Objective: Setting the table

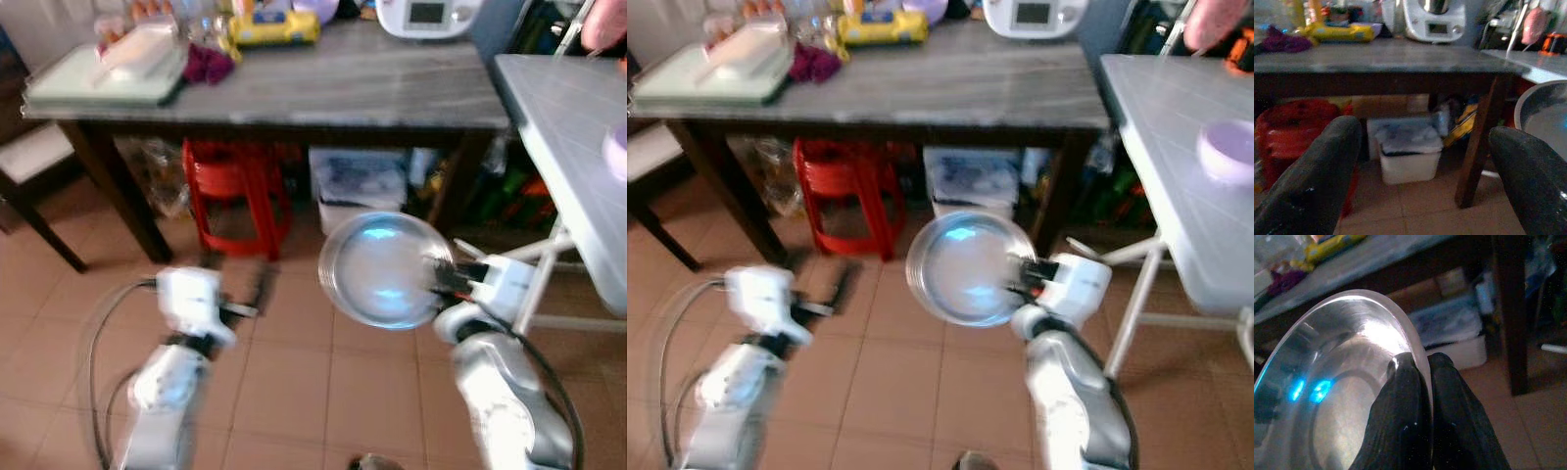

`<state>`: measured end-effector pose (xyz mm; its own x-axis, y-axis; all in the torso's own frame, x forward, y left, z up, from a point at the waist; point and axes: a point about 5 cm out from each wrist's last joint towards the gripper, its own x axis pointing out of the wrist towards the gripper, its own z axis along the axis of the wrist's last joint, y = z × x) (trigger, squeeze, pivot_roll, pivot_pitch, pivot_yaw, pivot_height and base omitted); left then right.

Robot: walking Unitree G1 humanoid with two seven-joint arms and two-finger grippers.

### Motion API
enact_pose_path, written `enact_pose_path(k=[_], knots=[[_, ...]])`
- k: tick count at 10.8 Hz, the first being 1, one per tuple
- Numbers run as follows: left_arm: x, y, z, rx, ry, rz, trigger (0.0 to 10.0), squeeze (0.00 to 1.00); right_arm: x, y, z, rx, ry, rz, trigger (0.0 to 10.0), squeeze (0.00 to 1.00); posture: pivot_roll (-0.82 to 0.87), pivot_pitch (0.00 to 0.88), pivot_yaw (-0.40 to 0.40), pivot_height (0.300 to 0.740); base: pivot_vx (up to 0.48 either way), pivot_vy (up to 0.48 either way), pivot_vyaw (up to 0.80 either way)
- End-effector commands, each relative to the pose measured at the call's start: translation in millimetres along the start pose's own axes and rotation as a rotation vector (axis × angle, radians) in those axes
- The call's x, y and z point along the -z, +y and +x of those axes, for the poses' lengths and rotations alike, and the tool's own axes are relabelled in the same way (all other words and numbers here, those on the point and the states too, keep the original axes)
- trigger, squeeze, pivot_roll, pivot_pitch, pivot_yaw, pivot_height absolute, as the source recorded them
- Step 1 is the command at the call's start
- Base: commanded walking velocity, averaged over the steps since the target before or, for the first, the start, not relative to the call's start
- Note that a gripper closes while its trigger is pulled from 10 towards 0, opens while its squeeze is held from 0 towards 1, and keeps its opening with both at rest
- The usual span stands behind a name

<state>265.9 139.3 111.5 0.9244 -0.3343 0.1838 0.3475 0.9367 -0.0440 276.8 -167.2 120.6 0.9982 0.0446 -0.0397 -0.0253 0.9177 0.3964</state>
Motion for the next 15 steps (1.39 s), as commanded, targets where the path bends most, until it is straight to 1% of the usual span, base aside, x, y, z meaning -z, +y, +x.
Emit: enact_pose_path(k=[1, 3, 5, 10, 11, 12, 13, 15], knots=[[-3, 9.3, -3.9, -0.022, -0.003, 0.022, 10.0, 0.0, -3, 10.5, 1.3, -0.034, -0.023, 0.009, 10.0, 0.0, -0.06, 0.138, 0.039, 0.74, 0.48, 0.0, 0.0], [-3, 8.2, -3.0, -0.016, -0.002, 0.022, 10.0, 0.0, -3, 10.4, 1.7, -0.031, -0.027, 0.004, 10.0, 0.0, -0.06, 0.138, 0.04, 0.74, 0.48, 0.0, 0.0], [-3, 5.7, -2.1, -0.005, -0.004, 0.021, 10.0, 0.0, -4, 8.9, 1.8, -0.023, -0.029, 0.003, 10.0, 0.0, -0.06, 0.138, 0.04, 0.74, 0.48, 0.0, 0.46], [-2, 1.8, -1.2, 0.012, -0.008, 0.023, 10.0, 0.0, -6, 6.5, 4.2, -0.003, -0.042, -0.008, 10.0, 0.0, -0.06, 0.132, 0.032, 0.74, 0.48, 0.0, 0.0], [-3, 1.9, -1.1, 0.012, -0.01, 0.023, 10.0, 0.0, -10, 9.7, 4.9, -0.023, -0.063, -0.038, 10.0, 0.0, -0.06, 0.13, 0.034, 0.74, 0.48, 0.0, 0.0], [-7, 1.0, 1.1, 0.018, -0.023, 0.025, 10.0, 0.0, -18, 17.7, 6.0, -0.053, -0.102, -0.067, 10.0, 0.0, -0.06, 0.13, 0.034, 0.74, 0.48, 0.0, 0.0], [-11, 0.0, 2.4, 0.023, -0.036, 0.027, 10.0, 0.0, -23, 21.1, 6.0, -0.064, -0.121, -0.078, 10.0, 0.0, -0.06, 0.129, 0.035, 0.74, 0.48, 0.0, 0.0], [-13, -1.6, 4.5, 0.029, -0.043, 0.026, 10.0, 0.0, -27, 21.2, 6.3, -0.059, -0.133, -0.069, 10.0, 0.0, -0.06, 0.131, 0.037, 0.74, 0.414, 0.0, 0.0]])
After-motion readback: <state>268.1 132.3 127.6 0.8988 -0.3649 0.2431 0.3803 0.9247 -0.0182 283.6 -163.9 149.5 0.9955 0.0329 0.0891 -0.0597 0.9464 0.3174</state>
